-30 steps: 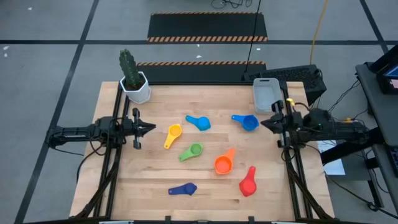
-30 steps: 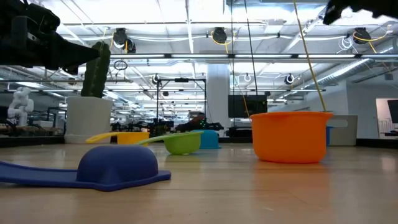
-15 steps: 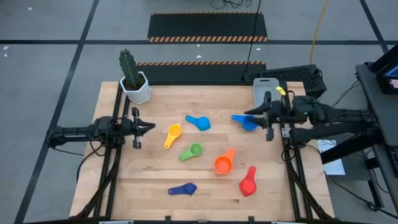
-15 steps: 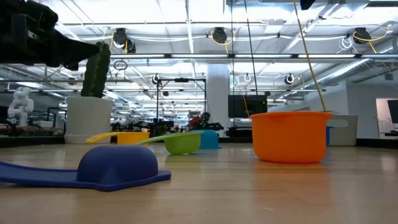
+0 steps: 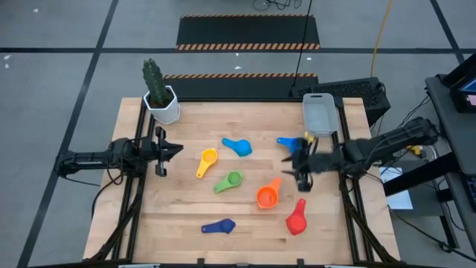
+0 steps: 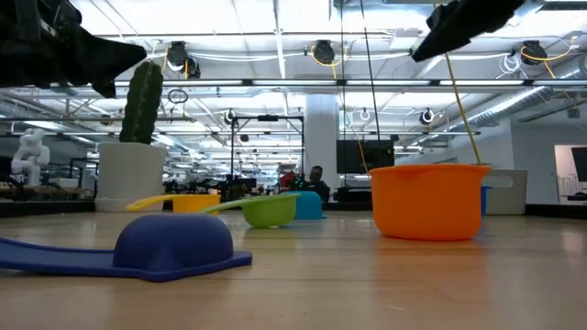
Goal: Nest measuring cups in basket
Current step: Move the orange measuring cup to the top center of the table
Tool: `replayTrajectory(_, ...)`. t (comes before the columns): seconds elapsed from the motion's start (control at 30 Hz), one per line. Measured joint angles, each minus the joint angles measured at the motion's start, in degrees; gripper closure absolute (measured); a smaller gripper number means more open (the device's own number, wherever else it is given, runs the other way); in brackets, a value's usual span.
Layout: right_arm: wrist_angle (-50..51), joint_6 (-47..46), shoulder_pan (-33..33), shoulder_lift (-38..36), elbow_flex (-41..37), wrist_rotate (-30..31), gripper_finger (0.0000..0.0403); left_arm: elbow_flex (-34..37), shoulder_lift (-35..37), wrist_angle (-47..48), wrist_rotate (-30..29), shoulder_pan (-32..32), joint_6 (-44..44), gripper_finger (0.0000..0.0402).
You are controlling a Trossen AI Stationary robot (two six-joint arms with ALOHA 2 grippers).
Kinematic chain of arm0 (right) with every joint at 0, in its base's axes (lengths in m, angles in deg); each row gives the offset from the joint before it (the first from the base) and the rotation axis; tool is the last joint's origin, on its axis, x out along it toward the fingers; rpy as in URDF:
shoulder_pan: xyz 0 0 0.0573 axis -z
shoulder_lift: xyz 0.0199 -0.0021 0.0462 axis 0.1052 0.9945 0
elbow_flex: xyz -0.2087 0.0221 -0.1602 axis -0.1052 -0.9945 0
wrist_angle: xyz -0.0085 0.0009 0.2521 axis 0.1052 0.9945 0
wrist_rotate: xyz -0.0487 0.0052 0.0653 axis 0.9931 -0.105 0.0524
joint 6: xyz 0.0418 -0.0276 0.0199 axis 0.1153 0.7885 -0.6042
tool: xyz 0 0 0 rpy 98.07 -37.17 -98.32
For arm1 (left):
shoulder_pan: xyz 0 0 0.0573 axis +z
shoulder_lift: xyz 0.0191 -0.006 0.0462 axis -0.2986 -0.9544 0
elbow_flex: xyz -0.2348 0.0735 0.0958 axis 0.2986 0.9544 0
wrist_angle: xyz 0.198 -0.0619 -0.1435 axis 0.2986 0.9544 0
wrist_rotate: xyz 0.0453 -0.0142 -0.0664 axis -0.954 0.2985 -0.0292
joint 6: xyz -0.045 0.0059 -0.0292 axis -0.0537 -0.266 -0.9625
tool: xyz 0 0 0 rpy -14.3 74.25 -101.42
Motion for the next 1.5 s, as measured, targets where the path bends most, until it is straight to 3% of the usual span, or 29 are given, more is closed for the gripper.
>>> replayTrajectory(0.17,0.31,1.01,-7.33,7.72,-0.02,9.17,0.0241,0.0,0.0,0.16,0.0,-0.14,-2.96,0.0369)
replayTrajectory(0.37,0.55,-1.79,-11.7,14.53,-0.73,14.25,0.0237,0.0,0.02,-0.09,-0.02,-0.14,-4.52,0.0369)
replayTrajectory(0.57,-1.37,-5.76,-11.8,17.2,-5.5,14.19,0.0198,0.0,0.02,0.02,-1.52,-0.12,-4.71,0.0369)
replayTrajectory(0.83,-15.7,0.68,-11.7,17.94,-15.1,13.91,0.0151,0.0,0.0,0.29,-1.55,-0.1,-6.56,0.0369)
replayTrajectory(1.5,-42.48,15.84,-8.14,18.57,-28.25,14.01,0.0148,0.0,0.0,0.41,-2.6,-0.1,-5.17,0.0369)
